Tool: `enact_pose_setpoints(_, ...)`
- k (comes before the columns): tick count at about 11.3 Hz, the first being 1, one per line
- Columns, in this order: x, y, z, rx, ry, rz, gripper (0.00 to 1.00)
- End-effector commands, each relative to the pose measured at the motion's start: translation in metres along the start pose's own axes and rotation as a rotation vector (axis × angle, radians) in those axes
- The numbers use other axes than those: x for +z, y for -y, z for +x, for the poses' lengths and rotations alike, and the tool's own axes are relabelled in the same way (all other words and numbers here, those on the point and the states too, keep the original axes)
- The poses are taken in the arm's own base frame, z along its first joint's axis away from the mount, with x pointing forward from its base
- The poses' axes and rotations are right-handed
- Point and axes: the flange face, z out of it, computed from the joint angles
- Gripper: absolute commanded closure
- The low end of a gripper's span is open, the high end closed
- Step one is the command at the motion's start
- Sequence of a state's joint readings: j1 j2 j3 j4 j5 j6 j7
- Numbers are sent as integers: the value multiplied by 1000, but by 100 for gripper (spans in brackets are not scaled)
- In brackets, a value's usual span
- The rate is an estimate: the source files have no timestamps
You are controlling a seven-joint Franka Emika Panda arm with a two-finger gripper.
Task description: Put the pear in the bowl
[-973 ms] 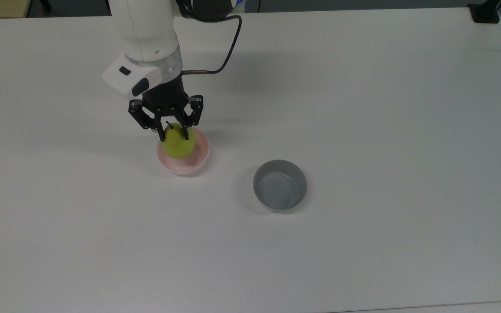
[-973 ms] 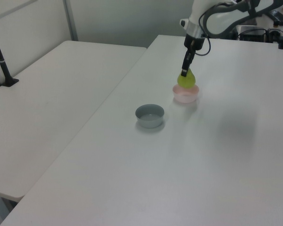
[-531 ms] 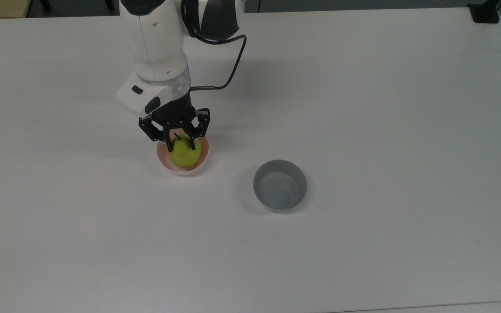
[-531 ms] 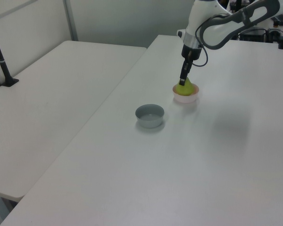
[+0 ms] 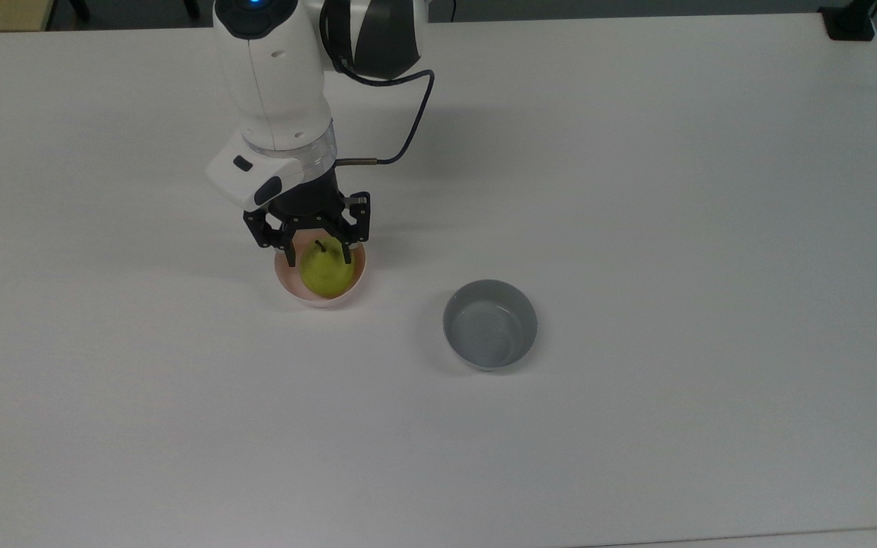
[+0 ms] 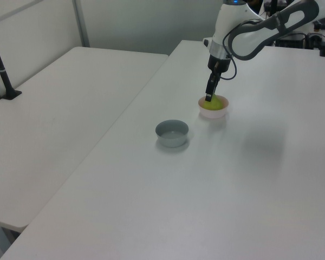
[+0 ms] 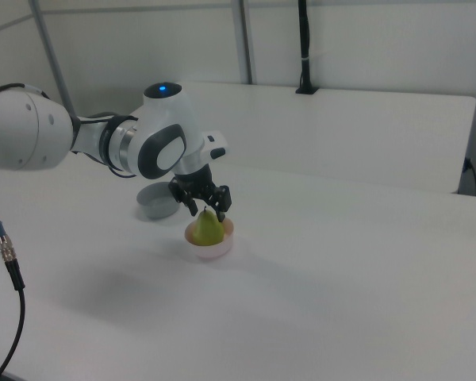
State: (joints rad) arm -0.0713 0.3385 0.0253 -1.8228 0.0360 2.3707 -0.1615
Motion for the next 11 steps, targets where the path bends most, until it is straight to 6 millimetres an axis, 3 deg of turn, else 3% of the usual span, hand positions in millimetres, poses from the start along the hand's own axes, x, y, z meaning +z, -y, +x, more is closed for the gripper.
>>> enact_pose_setpoints(1, -36, -3, -4, 64, -14, -19, 0)
enact_pose_setpoints(4, -101, -15, -8, 74, 51, -33, 0)
enact_pose_setpoints(7, -176, -28, -31, 100, 63, -48, 0)
enact_pose_setpoints(11, -244, -24, -63, 114, 124, -42, 0)
